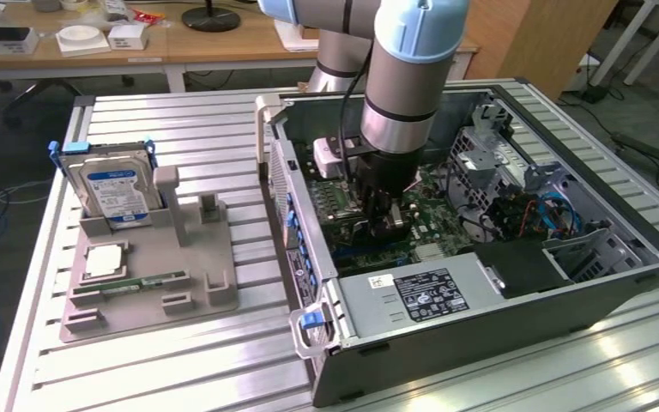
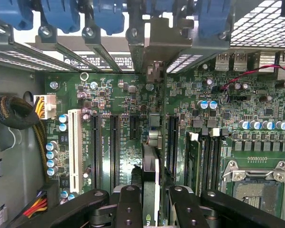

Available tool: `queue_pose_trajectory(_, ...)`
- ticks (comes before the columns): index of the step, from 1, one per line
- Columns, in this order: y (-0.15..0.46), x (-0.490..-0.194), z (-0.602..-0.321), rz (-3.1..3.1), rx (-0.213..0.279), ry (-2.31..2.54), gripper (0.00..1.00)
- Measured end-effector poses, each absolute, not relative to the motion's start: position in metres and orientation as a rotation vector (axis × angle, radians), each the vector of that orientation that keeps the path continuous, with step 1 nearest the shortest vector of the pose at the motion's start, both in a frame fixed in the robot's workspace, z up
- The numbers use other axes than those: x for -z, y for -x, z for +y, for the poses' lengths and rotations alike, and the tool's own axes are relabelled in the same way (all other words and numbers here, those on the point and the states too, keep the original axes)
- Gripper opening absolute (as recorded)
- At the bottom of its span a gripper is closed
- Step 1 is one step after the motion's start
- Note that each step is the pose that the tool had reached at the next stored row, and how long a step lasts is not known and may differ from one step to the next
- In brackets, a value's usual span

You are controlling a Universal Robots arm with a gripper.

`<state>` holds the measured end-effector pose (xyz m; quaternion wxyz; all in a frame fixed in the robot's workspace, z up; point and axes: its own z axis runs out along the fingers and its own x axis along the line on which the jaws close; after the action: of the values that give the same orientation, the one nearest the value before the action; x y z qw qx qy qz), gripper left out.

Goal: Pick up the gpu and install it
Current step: 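Insert the gpu into the slot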

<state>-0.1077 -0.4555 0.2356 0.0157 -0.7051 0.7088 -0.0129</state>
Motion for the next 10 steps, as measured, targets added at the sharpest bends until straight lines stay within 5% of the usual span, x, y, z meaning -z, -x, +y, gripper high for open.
queue_pose_trajectory(10, 0.1077, -0.2323, -0.4555, 2.205, 0.040, 2.194, 0.27)
